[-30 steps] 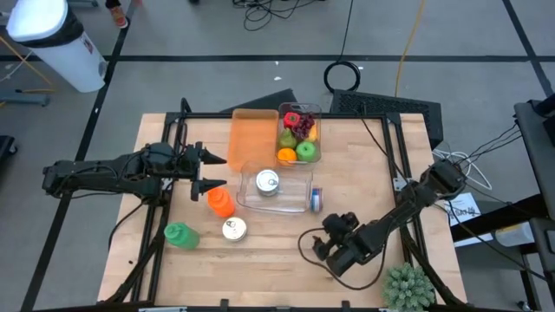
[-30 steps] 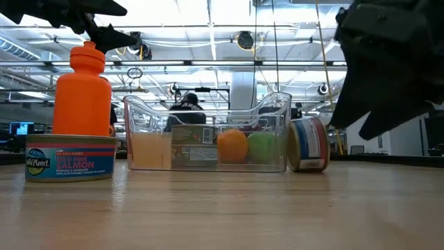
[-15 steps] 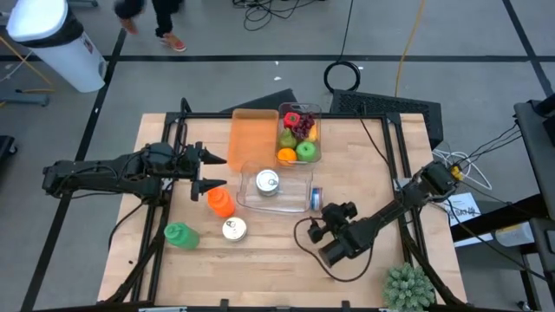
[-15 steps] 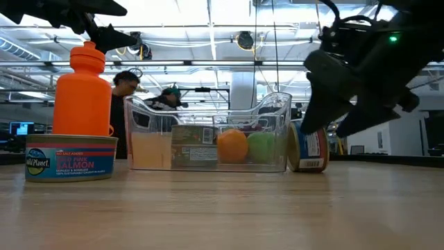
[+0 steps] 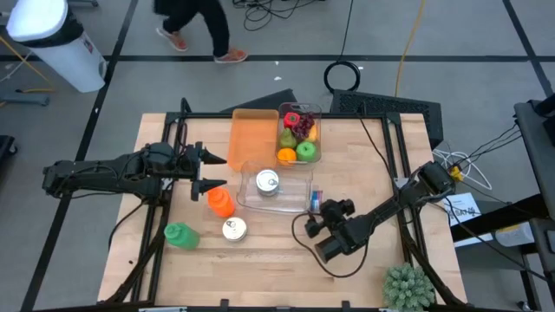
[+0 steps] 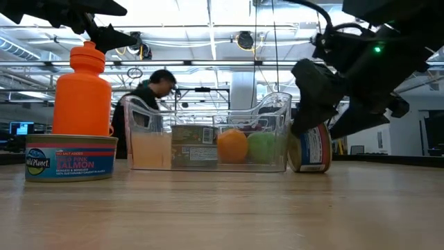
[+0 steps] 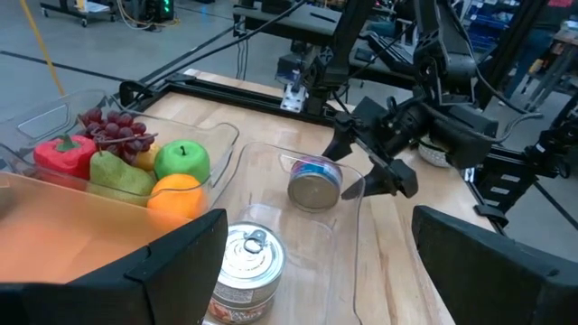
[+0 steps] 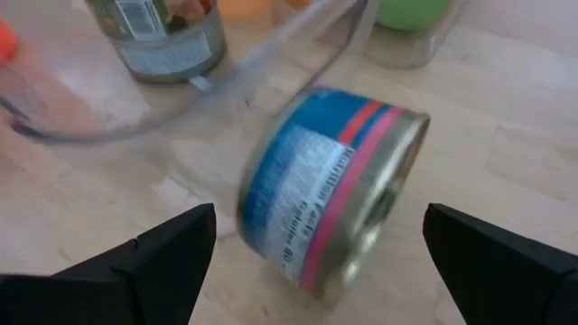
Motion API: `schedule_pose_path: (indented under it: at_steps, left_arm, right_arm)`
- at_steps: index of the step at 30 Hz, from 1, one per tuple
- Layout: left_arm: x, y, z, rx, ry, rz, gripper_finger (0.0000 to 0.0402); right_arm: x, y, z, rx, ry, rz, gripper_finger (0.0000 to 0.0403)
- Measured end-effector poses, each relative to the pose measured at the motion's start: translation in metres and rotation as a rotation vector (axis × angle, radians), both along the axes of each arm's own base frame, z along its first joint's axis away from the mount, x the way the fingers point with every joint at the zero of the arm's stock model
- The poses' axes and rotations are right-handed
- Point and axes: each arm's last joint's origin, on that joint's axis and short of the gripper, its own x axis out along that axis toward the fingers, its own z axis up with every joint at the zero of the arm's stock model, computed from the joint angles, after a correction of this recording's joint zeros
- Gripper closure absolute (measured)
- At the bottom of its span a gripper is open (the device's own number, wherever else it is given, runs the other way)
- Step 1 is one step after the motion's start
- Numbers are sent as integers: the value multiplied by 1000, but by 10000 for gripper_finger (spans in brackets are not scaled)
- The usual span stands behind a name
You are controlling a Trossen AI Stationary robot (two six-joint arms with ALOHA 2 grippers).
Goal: Pick & Place Food Item
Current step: Put the bottom blue pink tuna can into the bottom transparent bin
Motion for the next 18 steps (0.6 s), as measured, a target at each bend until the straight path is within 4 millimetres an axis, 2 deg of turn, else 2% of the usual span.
schedule_pose_path:
  at_steps: [13,18]
  left_arm:
    - [0,0,0,0,0,0,39]
    - [0,0,0,0,0,0,39]
  right_arm:
    - [-24,-10,-19,-2,19,-95,26]
    - [-27,-13,-27,-27,-5,-69,26]
